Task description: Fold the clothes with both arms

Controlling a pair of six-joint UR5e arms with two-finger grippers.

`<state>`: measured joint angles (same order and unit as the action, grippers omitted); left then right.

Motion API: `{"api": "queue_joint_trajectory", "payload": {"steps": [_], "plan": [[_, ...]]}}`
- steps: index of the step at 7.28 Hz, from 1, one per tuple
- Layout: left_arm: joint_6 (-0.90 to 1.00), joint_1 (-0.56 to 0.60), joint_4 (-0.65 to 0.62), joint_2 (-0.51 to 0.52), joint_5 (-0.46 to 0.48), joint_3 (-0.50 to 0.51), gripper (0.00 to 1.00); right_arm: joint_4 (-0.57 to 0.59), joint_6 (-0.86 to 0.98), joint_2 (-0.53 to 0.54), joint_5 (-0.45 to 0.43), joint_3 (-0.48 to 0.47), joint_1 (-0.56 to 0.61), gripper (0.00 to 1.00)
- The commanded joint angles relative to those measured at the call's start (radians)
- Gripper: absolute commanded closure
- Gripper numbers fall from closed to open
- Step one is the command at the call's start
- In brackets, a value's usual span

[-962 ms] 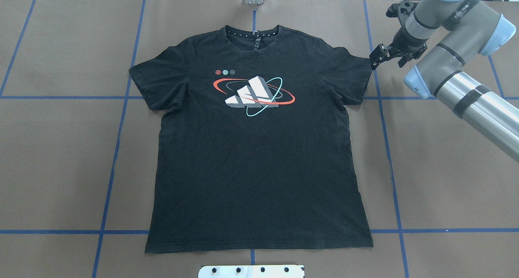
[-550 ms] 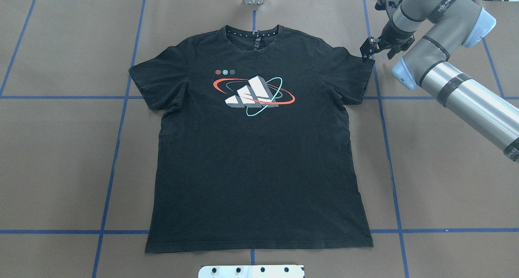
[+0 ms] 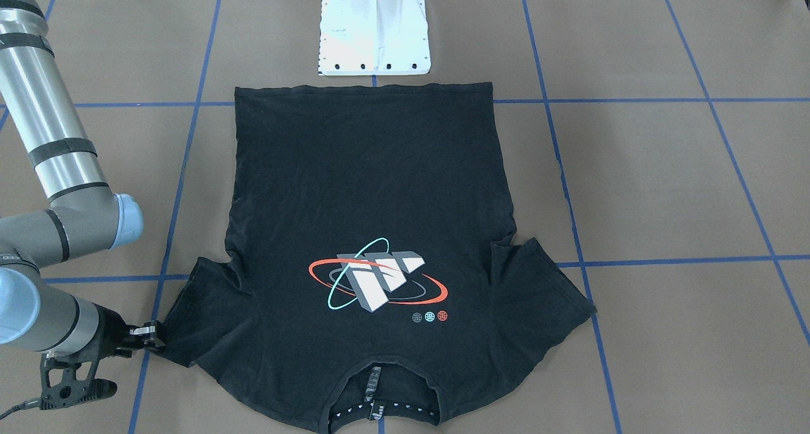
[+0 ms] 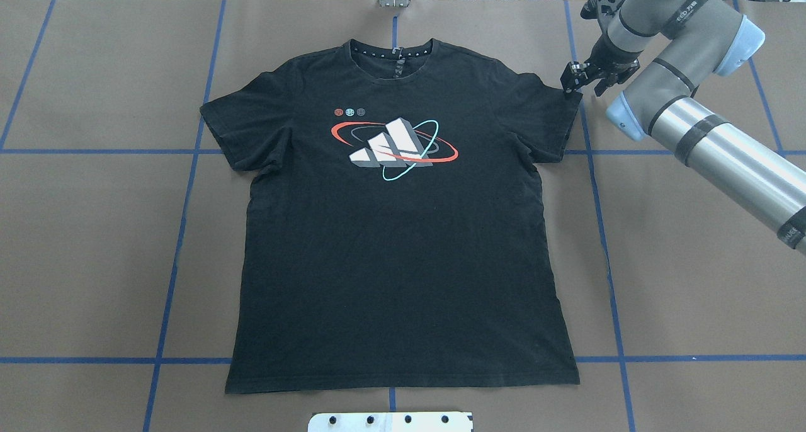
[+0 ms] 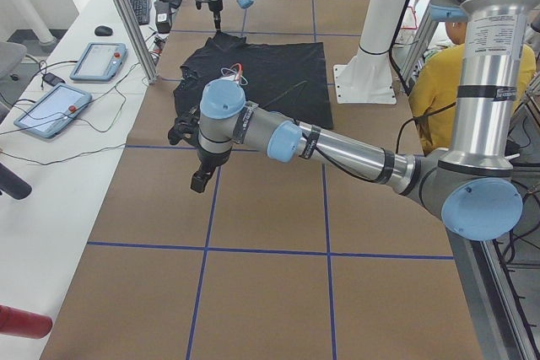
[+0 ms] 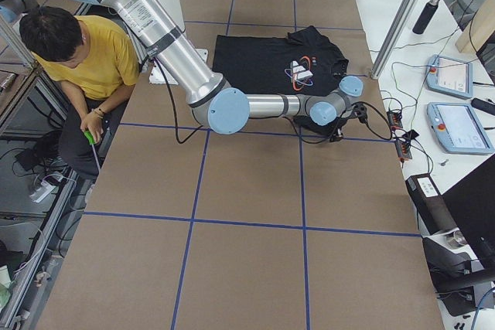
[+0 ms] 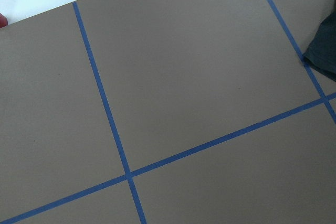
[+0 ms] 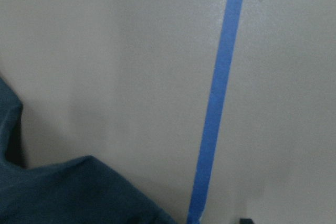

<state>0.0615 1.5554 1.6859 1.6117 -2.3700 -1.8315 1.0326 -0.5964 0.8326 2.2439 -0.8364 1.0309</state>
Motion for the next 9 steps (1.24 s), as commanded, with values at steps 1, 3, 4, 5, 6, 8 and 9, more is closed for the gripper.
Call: {"api": "queue_joint_trajectory", "payload": {"steps": [1, 3, 4, 5, 6, 8, 9], "plan": [[0.000, 0.000, 0.000, -0.001, 0.000, 0.000, 0.00, 0.001, -0.019, -0.004, 0.006, -0.001, 0.000, 1.00], [0.000, 0.000, 0.000, -0.001, 0.000, 0.000, 0.00, 0.001, -0.063, -0.010, 0.016, -0.001, 0.000, 1.00], [0.000, 0.000, 0.000, -0.001, 0.000, 0.000, 0.00, 0.000, -0.080, -0.018, 0.035, -0.006, 0.003, 1.00], [0.000, 0.000, 0.000, -0.001, 0.000, 0.000, 0.00, -0.002, -0.080, -0.017, 0.048, -0.007, 0.006, 1.00], [0.000, 0.000, 0.000, -0.001, 0.000, 0.000, 0.00, 0.000, -0.079, -0.017, 0.056, -0.007, 0.021, 1.00], [0.000, 0.000, 0.000, -0.001, 0.000, 0.000, 0.00, 0.000, -0.080, -0.017, 0.080, -0.027, 0.027, 1.00], [0.000, 0.000, 0.000, -0.001, -0.003, 0.000, 0.00, 0.006, -0.118, -0.012, 0.109, -0.073, 0.028, 1.00]]}}
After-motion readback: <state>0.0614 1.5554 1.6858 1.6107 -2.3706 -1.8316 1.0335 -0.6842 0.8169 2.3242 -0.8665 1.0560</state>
